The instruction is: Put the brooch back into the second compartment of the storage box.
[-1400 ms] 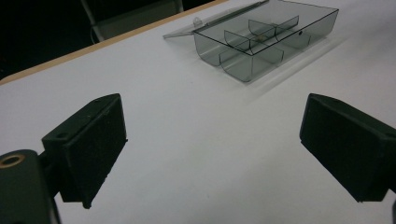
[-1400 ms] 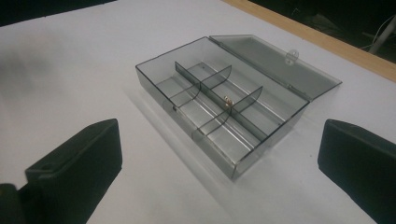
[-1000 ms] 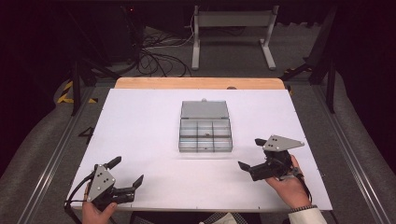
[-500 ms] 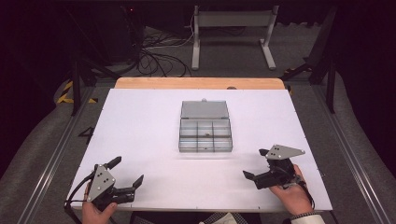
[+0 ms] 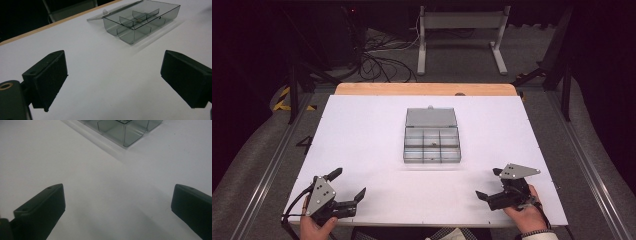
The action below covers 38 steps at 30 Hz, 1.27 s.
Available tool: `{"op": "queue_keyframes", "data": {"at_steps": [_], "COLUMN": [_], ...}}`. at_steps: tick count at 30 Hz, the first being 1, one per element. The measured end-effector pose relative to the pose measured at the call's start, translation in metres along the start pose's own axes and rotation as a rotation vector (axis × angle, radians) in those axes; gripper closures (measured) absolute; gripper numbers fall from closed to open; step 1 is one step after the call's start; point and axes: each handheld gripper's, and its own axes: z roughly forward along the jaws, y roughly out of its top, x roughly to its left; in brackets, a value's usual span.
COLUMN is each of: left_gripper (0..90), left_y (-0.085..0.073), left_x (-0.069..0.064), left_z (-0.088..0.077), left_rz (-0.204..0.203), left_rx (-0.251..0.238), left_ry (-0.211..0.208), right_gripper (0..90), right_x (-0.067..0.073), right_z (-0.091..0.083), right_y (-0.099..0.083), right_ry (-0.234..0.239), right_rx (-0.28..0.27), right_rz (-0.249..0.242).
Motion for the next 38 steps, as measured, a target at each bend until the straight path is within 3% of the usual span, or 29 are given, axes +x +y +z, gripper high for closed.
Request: {"op": "queue_keyframes", "data": {"at_steps": [2, 10, 16, 38], "left_gripper": [7.4, 7.4, 7.4, 7.4], "left_y": [0.0000, -0.0003, -0.0006, -0.0009], "left_x": [-0.0001, -0.0003, 0.0005, -0.0002], "left_z": [0.0001, 0.0004, 0.0003, 0.0006], "left_rz": [0.002, 0.002, 0.000, 0.011], "left_rx": [0.000, 0.006, 0.005, 0.011], "left_ry": [0.001, -0.004, 0.001, 0.004], "right_gripper": [0.0, 0.0, 0.0, 0.0], "right_x": [0.0010, 0.0020, 0.0024, 0.0040], "right_z": [0.0017, 0.0066, 0.0071, 0.0043], "right_y": [-0.0010, -0.0033, -0.0014, -0.0012], "right_ry": [-0.026, 0.000, 0.009, -0.013], "right_rx": [0.023, 0.104, 0.063, 0.045], "right_rz": [-0.022, 0.001, -0.009, -0.024]}}
